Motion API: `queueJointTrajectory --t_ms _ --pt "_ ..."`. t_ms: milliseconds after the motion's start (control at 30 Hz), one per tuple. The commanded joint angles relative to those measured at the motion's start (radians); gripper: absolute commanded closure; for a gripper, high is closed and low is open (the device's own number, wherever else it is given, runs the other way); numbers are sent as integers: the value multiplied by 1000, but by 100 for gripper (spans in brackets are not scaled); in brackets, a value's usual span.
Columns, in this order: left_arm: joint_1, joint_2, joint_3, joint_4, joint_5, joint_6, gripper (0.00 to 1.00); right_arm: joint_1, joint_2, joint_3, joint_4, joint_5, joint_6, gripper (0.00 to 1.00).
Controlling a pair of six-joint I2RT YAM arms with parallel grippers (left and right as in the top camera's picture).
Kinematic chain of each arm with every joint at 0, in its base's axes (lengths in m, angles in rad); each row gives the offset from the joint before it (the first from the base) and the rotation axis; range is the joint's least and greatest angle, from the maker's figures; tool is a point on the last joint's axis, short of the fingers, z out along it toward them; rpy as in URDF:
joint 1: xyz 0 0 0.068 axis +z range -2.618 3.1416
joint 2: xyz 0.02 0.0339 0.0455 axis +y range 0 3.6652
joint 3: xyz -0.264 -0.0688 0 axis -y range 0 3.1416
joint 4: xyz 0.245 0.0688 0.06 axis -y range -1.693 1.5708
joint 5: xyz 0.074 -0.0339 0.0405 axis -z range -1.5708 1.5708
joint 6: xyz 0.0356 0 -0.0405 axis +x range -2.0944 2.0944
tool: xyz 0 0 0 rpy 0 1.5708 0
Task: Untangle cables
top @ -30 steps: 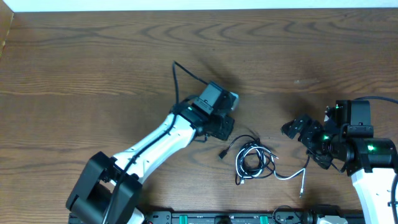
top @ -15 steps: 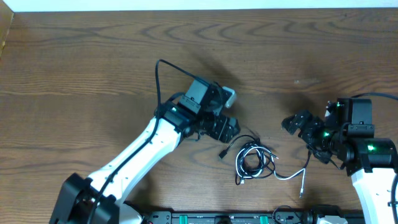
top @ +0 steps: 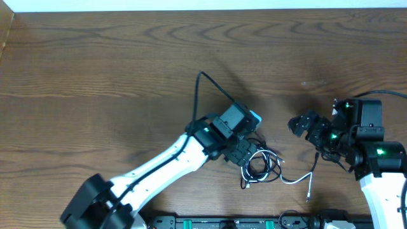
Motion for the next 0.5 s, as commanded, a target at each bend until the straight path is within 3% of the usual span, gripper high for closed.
queueJointTrajectory --t_ms 0,267,300,333,367,467 --pt "1 59 0 20 -68 12 22 -5 -32 60 -16 9 -80 1" --pt "-9 148 0 72 91 9 24 -12 -105 69 -40 9 -86 1" --pt "-12 154 0 72 90 0 28 -15 -112 69 -43 9 -86 1" --pt "-15 162 0 73 90 -3 38 -20 -119 69 -45 9 -86 1" --pt "-17 172 0 74 90 -3 60 -25 -126 69 -48 9 -86 1" --pt "-17 186 0 73 90 -11 85 -32 -136 69 -59 9 -86 1"
